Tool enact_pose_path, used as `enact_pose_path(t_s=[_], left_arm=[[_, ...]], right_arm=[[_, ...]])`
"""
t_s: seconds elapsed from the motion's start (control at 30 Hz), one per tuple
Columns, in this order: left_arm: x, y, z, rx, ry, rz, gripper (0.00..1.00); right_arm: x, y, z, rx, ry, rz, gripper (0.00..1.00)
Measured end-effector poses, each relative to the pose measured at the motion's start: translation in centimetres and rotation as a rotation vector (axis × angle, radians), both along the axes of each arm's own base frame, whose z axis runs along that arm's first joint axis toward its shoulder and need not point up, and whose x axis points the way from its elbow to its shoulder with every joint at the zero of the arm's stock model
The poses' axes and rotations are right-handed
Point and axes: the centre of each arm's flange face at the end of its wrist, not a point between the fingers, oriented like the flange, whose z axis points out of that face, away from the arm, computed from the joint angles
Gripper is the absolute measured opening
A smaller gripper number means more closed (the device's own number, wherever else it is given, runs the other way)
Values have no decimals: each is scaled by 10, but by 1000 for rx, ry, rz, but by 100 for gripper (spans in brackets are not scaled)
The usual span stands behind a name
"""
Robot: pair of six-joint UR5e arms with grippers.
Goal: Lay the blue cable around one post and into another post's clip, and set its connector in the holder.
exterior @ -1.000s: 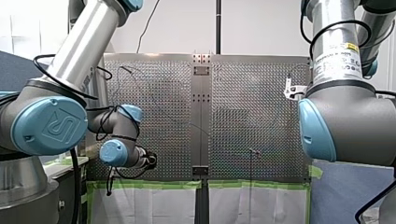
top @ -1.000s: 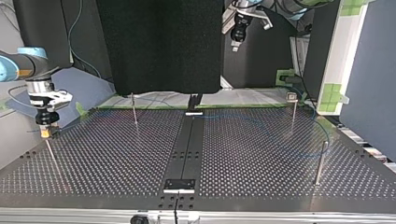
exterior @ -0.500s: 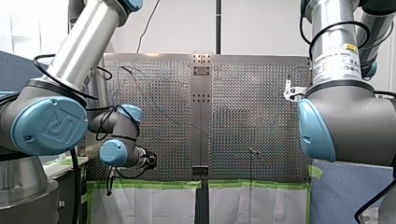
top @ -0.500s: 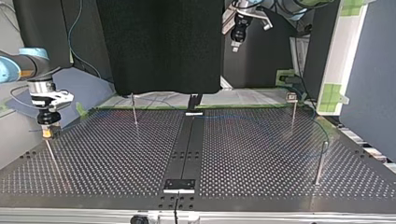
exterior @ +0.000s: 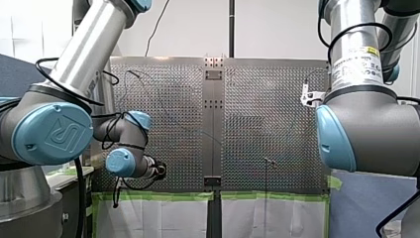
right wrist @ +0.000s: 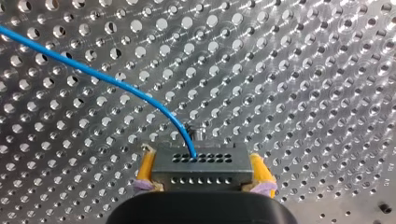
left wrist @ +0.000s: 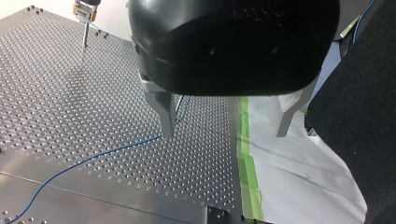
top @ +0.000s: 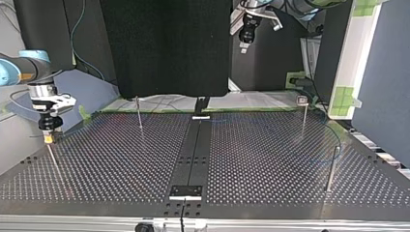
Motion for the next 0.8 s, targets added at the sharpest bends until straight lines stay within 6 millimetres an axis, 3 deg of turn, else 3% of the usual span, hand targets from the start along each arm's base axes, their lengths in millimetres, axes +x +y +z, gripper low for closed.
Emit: enact_pose_path(t_s=[0.4,0.47,0.5,0.57,0.6,0.67,0.8], left_arm=[[0,0,0,0,0,0,100],[0,0,0,0,0,0,100],[0,0,0,0,0,0,100],[0,0,0,1,0,0,100],[0,0,0,1,0,0,100],[0,0,0,0,0,0,100],[0,0,0,1,0,0,100]], right_arm=[[1,0,1,-1,-1,1,0],[1,0,1,-2,-1,1,38],[2,0,1,-4,-1,0,38],[2,0,1,-3,0,-2,66],[1,0,2,-3,0,-3,66],[1,0,1,-2,-1,-6,81],[1,0,1,-1,-2,-10,89]])
